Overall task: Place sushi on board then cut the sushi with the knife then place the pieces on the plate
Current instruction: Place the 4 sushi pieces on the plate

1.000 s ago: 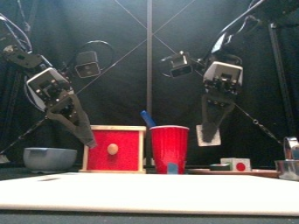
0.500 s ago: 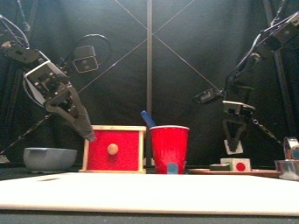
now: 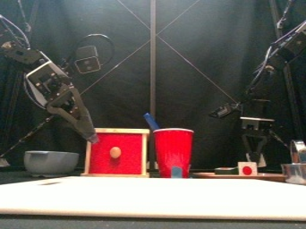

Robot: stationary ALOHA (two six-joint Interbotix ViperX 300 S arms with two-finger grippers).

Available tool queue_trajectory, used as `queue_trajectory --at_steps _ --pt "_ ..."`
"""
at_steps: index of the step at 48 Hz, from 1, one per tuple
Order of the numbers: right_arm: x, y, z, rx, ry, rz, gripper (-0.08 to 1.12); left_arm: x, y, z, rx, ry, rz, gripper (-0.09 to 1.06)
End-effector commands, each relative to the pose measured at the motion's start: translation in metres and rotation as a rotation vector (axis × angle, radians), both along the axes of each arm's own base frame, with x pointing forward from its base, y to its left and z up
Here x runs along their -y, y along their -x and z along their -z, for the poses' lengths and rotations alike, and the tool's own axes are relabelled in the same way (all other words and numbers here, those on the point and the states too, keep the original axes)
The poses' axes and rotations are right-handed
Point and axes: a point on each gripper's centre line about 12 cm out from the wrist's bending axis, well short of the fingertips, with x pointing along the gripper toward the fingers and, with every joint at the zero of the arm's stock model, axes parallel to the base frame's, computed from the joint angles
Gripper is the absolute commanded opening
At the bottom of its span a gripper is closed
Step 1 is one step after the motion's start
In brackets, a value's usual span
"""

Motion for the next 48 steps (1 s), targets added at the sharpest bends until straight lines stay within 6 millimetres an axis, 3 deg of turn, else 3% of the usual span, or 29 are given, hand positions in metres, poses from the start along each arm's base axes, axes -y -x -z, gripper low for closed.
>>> queue_trajectory --at_steps 1,15,36,48 --pt "0.002 -0.002 -0.007 0.044 0.017 -0.003 0.72 -0.001 -0.007 -0.011 0.040 -0.003 -0.001 0.84" --pt "0.001 0.001 -0.006 0.047 0.024 -0.012 0.84 -0.002 -0.008 -0.014 0.049 -0.003 -0.006 0.84" --pt "-0.001 -0.030 -0.054 0.228 0.184 -0.171 0.84 -0.011 -0.003 -0.009 0.028 -0.004 -0.035 0.84" --pt "-0.004 -0.044 -0.065 0.325 0.240 -0.256 0.84 -0.011 -0.002 -0.007 0.023 -0.004 -0.034 0.84"
